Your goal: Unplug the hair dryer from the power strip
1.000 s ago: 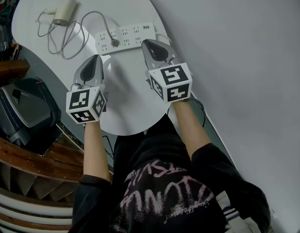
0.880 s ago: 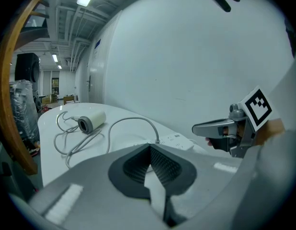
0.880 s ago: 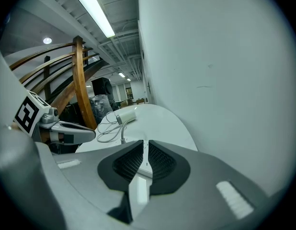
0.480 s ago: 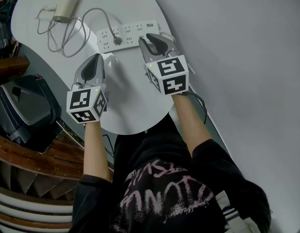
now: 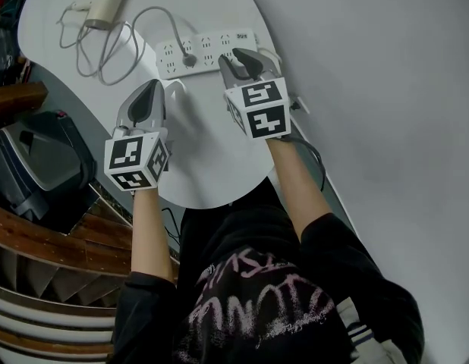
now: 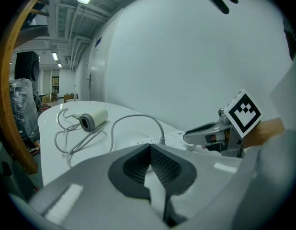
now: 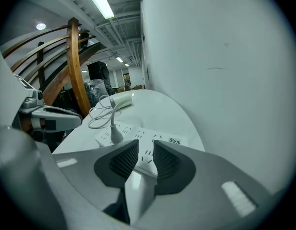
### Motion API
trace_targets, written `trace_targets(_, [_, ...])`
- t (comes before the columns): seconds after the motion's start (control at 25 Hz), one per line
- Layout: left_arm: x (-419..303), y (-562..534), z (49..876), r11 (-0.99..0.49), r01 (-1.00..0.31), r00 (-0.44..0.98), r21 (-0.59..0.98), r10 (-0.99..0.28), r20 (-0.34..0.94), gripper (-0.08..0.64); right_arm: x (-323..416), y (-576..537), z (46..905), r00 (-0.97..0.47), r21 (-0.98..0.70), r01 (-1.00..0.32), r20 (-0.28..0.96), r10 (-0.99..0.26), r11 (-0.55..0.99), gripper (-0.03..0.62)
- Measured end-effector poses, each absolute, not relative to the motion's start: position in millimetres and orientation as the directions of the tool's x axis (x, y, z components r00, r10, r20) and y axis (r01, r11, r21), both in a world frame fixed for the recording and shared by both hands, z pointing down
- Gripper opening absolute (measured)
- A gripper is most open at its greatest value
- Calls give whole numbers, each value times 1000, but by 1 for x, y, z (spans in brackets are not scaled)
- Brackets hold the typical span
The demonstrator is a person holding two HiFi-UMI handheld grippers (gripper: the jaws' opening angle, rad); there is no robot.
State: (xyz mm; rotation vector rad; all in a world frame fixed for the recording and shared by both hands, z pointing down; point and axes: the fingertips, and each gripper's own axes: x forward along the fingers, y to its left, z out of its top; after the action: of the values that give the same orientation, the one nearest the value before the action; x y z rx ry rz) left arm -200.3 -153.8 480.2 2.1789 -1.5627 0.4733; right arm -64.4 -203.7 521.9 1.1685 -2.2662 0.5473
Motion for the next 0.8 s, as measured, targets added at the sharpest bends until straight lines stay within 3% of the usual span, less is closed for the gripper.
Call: trace_targets(0.8, [-191, -162, 483, -324, -936, 348, 139, -794, 498, 0, -72, -205, 539, -443, -52, -829, 669, -597, 557, 115])
